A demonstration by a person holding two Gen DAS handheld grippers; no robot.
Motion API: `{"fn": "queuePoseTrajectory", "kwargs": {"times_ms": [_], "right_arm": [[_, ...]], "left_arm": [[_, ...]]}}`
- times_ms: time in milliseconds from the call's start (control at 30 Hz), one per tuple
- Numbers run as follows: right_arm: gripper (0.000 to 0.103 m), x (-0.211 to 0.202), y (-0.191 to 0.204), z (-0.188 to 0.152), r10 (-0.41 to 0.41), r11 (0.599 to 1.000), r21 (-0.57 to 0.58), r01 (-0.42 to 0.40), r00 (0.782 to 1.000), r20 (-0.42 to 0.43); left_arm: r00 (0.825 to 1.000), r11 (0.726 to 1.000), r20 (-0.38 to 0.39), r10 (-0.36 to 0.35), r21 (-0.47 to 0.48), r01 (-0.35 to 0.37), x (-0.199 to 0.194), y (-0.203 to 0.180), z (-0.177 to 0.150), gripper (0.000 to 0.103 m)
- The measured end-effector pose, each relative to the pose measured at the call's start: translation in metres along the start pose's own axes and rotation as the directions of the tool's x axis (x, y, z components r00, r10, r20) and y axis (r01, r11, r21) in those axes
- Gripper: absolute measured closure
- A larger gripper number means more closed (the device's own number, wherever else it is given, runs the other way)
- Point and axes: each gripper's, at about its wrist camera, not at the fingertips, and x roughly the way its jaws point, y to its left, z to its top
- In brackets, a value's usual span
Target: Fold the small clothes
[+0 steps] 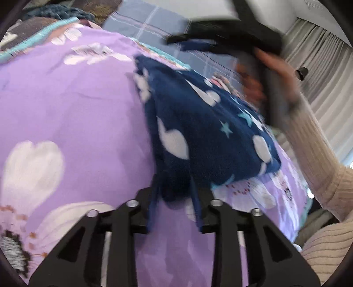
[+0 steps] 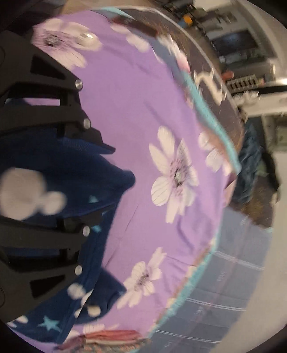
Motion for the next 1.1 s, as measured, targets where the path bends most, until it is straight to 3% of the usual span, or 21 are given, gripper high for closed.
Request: {"fn": "queuePoseTrajectory", "kwargs": {"times_ms": [100, 233, 300, 333, 433, 533, 600, 667, 700, 767, 800, 867, 900, 967, 1033, 1100], "right_arm": [[0.042, -0.039, 0.022, -0.041, 0.000, 0.990, -0.142, 0.005, 0.999, 0.039], [0.040, -0.069, 0.070, -0.125, -0.038, 0.935, -0.350, 0.058, 0.997, 0.065], [0.041, -0.073, 0.092, -0.159, -0.052, 0.900, -0.429, 0.082, 0.995, 0.081], [0.041, -0.073, 0.104, -0.175, -0.063, 0.874, -0.477, 0.096, 0.994, 0.084], [0.041, -0.064, 0.129, -0.200, -0.102, 0.799, -0.585, 0.140, 0.990, 0.098], [0.041, -0.048, 0.144, -0.206, -0.164, 0.745, -0.632, 0.212, 0.977, 0.135], [0.041, -0.039, 0.148, -0.205, -0.191, 0.737, -0.633, 0.239, 0.971, 0.144], [0.040, -0.030, 0.151, -0.199, -0.209, 0.755, -0.601, 0.264, 0.964, 0.162], [0.041, -0.028, 0.152, -0.197, -0.214, 0.757, -0.591, 0.279, 0.960, 0.178], [0.043, -0.023, 0.156, -0.194, -0.225, 0.744, -0.589, 0.315, 0.948, 0.223], [0.054, -0.021, 0.156, -0.194, -0.226, 0.740, -0.591, 0.322, 0.946, 0.231], [0.077, -0.014, 0.156, -0.190, -0.216, 0.746, -0.594, 0.303, 0.953, 0.214], [0.087, -0.015, 0.157, -0.188, -0.222, 0.743, -0.591, 0.314, 0.949, 0.224], [0.088, -0.029, 0.157, -0.180, -0.192, 0.782, -0.555, 0.284, 0.957, 0.219], [0.088, -0.040, 0.151, -0.171, -0.142, 0.847, -0.484, 0.221, 0.971, 0.194], [0.087, -0.026, 0.146, -0.171, -0.144, 0.850, -0.491, 0.194, 0.980, 0.137]], "left_arm": [[0.998, 0.999, 0.042, 0.048, -0.016, -0.048, -0.014, 0.011, 0.006, 0.067], [0.988, 0.989, 0.056, 0.143, -0.048, -0.140, -0.022, 0.029, 0.016, 0.067], [0.988, 0.989, 0.060, 0.144, -0.050, -0.141, -0.023, 0.033, 0.023, 0.067], [0.991, 0.992, 0.066, 0.115, -0.049, -0.112, -0.022, 0.035, 0.031, 0.065], [0.999, 0.996, 0.045, 0.024, -0.082, -0.021, -0.005, 0.046, 0.065, 0.044], [0.997, 0.994, -0.015, -0.071, -0.080, 0.070, 0.028, 0.049, 0.098, 0.039], [0.988, 0.985, -0.048, -0.145, -0.105, 0.139, 0.057, 0.055, 0.120, 0.034], [0.970, 0.965, -0.081, -0.229, -0.152, 0.215, 0.087, 0.065, 0.133, 0.033], [0.967, 0.959, -0.094, -0.237, -0.180, 0.217, 0.099, 0.071, 0.137, 0.033], [0.961, 0.936, -0.053, -0.271, -0.248, 0.250, 0.120, 0.086, 0.143, 0.033], [0.960, 0.928, -0.015, -0.280, -0.260, 0.266, 0.120, 0.090, 0.146, 0.037], [0.952, 0.900, 0.011, -0.305, -0.323, 0.292, 0.124, 0.098, 0.149, 0.080], [0.949, 0.889, 0.022, -0.315, -0.342, 0.304, 0.121, 0.100, 0.149, 0.081], [0.957, 0.918, 0.063, -0.283, -0.271, 0.289, 0.101, 0.092, 0.148, 0.091], [0.968, 0.938, 0.080, -0.238, -0.240, 0.250, 0.091, 0.090, 0.143, 0.092], [0.974, 0.936, 0.042, -0.221, -0.270, 0.224, 0.101, 0.097, 0.137, 0.091]]}}
